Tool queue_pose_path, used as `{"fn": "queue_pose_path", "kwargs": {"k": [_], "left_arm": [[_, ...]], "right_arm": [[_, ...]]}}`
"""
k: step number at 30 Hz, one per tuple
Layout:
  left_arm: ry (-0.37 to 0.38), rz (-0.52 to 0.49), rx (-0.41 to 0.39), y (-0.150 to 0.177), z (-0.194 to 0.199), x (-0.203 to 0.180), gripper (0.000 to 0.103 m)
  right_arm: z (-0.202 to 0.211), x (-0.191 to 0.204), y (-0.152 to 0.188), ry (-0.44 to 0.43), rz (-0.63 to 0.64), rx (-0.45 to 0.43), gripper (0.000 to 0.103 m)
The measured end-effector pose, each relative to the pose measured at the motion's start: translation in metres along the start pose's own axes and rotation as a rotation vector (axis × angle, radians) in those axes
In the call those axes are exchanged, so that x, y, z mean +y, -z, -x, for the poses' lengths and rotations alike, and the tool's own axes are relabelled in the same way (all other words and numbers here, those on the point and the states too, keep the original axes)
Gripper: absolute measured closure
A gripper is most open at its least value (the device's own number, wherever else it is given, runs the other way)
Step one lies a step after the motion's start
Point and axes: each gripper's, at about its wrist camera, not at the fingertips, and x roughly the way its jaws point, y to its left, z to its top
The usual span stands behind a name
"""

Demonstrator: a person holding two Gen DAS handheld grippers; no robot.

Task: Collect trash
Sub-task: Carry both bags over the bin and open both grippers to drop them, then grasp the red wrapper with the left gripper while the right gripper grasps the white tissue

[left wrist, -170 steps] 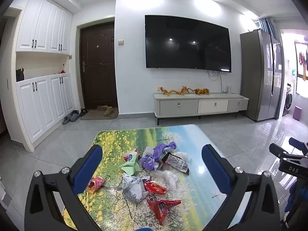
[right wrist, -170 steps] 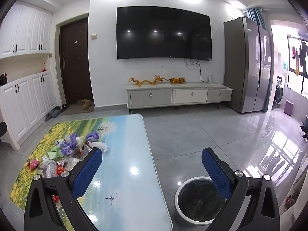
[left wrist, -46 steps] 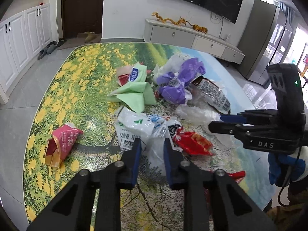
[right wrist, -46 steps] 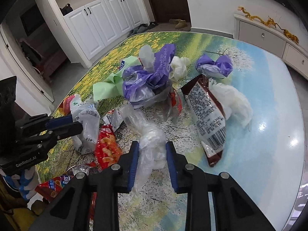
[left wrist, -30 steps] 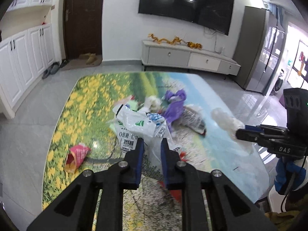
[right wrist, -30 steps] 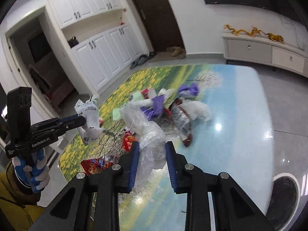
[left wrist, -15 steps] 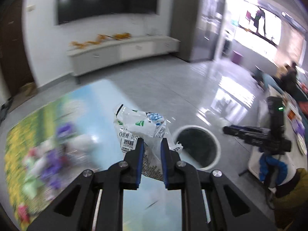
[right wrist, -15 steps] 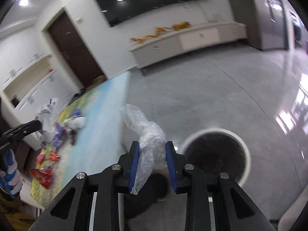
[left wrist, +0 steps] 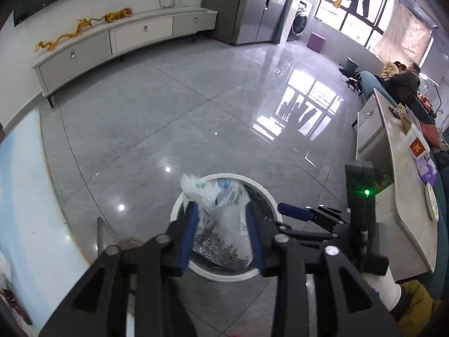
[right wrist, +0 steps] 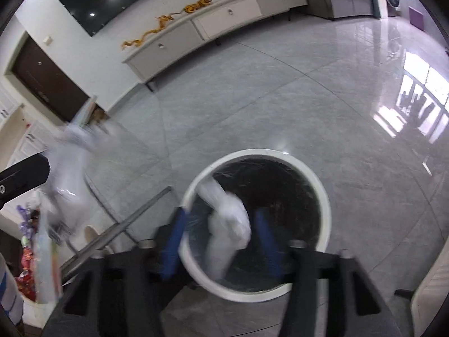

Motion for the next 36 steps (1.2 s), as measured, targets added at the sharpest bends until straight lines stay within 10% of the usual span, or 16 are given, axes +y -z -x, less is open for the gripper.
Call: {"fn": "queue_pose_path", "kwargs": {"k": [8,16,26,36], "left_arm": [[0.05,0.066,-0.013,0.004,0.011,0.01,0.053],[0.011,0.027,-0.159,0.03,0.103,0.018,0.053],[-0.181,0.146,-0.338,0.153,0.255,0.127,0.053],[-0.333,0.348,-0.321,0.284,0.317,0.221,0.053]], "right_arm": [[0.014,-0.009,0.002,0.034,-0.011,-0.021,0.046],[0.056,0.024,0.004,-0.03,0.015,-0.12,0.046],[0.102,0.14,0.005,-0.154,0.231,-0.206,0.046],[0.086,0.241,0.017,-0.236,0.371,-0.169,0.046]]}}
